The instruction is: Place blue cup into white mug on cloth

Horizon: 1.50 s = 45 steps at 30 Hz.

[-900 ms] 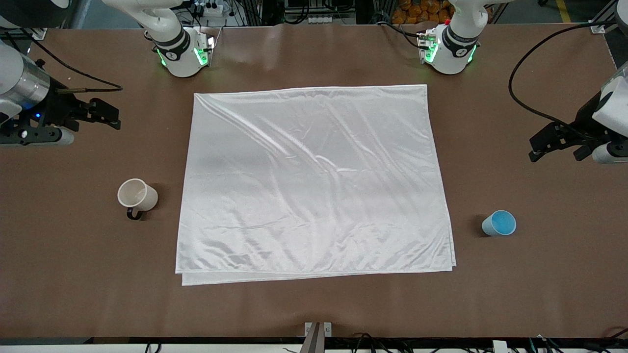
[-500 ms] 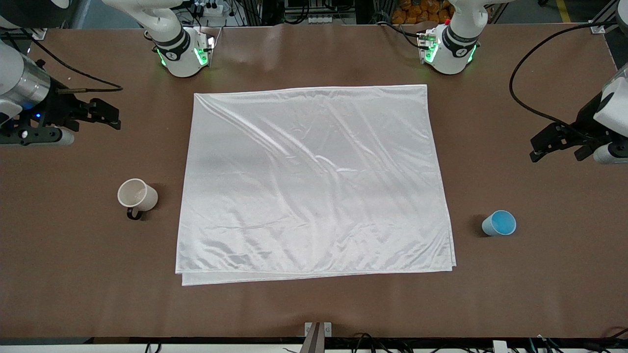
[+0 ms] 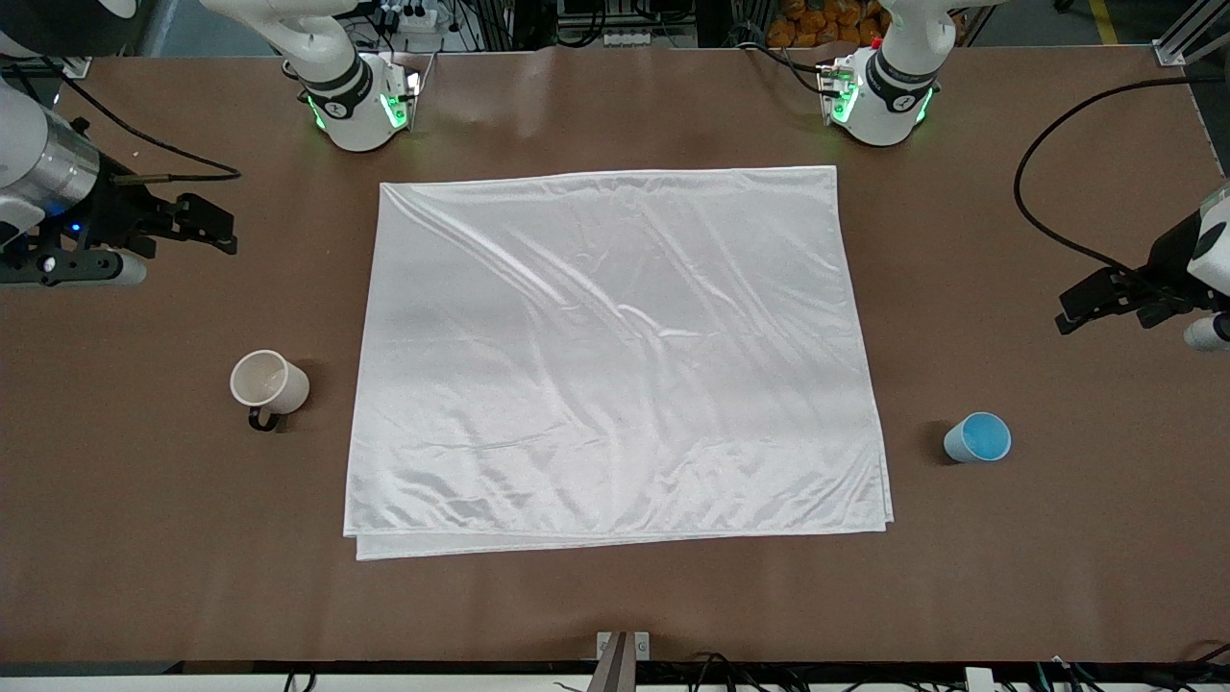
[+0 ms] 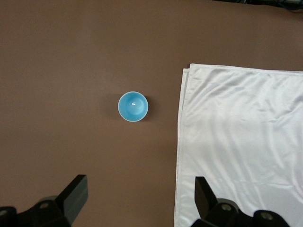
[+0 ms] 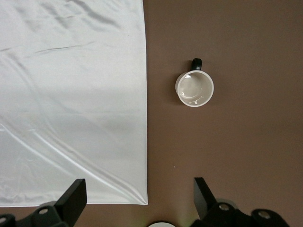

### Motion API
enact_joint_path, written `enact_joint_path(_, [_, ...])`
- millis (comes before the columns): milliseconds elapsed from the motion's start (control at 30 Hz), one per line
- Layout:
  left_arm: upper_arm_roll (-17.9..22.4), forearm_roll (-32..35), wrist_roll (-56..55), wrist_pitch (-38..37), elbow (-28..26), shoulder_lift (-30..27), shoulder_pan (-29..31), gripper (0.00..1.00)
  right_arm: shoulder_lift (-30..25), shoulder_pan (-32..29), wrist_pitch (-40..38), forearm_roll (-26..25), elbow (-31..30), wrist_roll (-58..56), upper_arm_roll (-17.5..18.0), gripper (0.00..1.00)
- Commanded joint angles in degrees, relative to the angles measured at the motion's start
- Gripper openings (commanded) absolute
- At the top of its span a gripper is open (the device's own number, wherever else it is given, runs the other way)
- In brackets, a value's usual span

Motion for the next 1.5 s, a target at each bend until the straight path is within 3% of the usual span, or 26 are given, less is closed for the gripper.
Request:
enact_joint_path(0, [0.18, -1.0, 1.28, 2.0, -0.15, 3.17, 1.02, 1.0, 0.06, 0.15, 0.17, 0.15, -0.25, 0.0, 0.02, 1.0])
enact_joint_path(367, [0.27, 0.4, 0.75, 4.2, 0.02, 11.52, 3.75, 1.0, 1.12, -0.73, 0.26, 0.42, -0.17, 0.0, -0.15, 1.0])
enact_joint_path(767, [0.27, 6.03, 0.84, 13.34, -0.77, 17.24, 3.66, 1.0, 3.67, -1.43, 1.93, -0.11, 0.01, 0.0, -0.15, 1.0])
enact_joint_path(1467, [0.27, 7.09, 0.75, 21.78, -1.21, 27.26, 5.25, 1.0, 12.02, -4.94, 8.61, -0.29, 0.27, -0.08, -0.33, 1.0])
